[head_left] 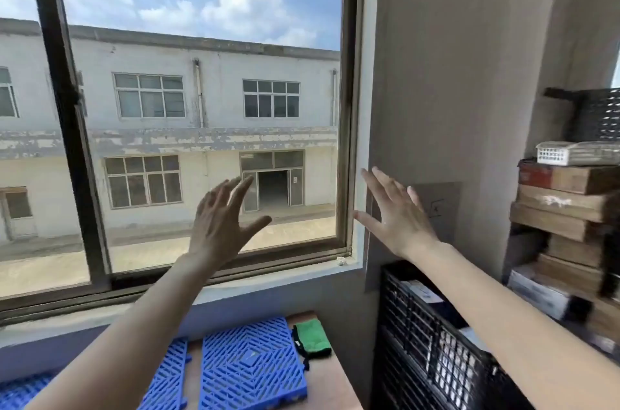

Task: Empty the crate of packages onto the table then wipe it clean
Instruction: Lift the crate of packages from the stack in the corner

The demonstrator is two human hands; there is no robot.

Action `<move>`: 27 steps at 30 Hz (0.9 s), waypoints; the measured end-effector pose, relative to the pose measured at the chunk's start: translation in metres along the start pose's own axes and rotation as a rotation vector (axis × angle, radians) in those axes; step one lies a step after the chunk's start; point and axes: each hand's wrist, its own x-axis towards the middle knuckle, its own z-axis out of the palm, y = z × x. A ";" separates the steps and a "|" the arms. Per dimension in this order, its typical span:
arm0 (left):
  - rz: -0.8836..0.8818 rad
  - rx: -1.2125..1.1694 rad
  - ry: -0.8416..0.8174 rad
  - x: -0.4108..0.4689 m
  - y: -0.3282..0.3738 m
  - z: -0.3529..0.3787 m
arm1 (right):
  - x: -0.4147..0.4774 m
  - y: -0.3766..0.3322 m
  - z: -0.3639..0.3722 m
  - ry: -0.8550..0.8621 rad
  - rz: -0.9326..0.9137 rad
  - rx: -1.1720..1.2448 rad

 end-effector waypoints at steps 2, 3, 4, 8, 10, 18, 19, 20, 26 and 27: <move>-0.004 -0.075 -0.043 0.011 0.022 0.022 | -0.006 0.026 -0.003 0.011 0.058 0.011; 0.006 -0.092 -0.056 0.017 0.036 0.035 | -0.009 0.043 -0.001 0.017 0.088 0.000; -0.002 -0.111 -0.082 0.022 0.050 0.048 | -0.014 0.060 -0.001 0.009 0.116 -0.001; 0.019 -0.202 -0.141 0.046 0.113 0.111 | -0.030 0.136 -0.001 -0.007 0.209 -0.036; 0.013 -0.258 -0.163 0.057 0.148 0.143 | -0.035 0.178 0.000 -0.030 0.256 -0.044; -0.044 -0.414 -0.315 0.081 0.272 0.272 | -0.051 0.334 0.021 -0.159 0.438 -0.029; -0.053 -0.419 -0.340 0.082 0.281 0.287 | -0.052 0.351 0.028 -0.177 0.448 -0.030; -0.065 -0.418 -0.373 0.082 0.290 0.302 | -0.053 0.367 0.036 -0.196 0.459 -0.022; -0.167 -0.393 -0.512 0.082 0.320 0.398 | -0.048 0.448 0.097 -0.324 0.495 -0.011; -0.193 -0.389 -0.542 0.082 0.322 0.413 | -0.045 0.460 0.108 -0.341 0.497 -0.010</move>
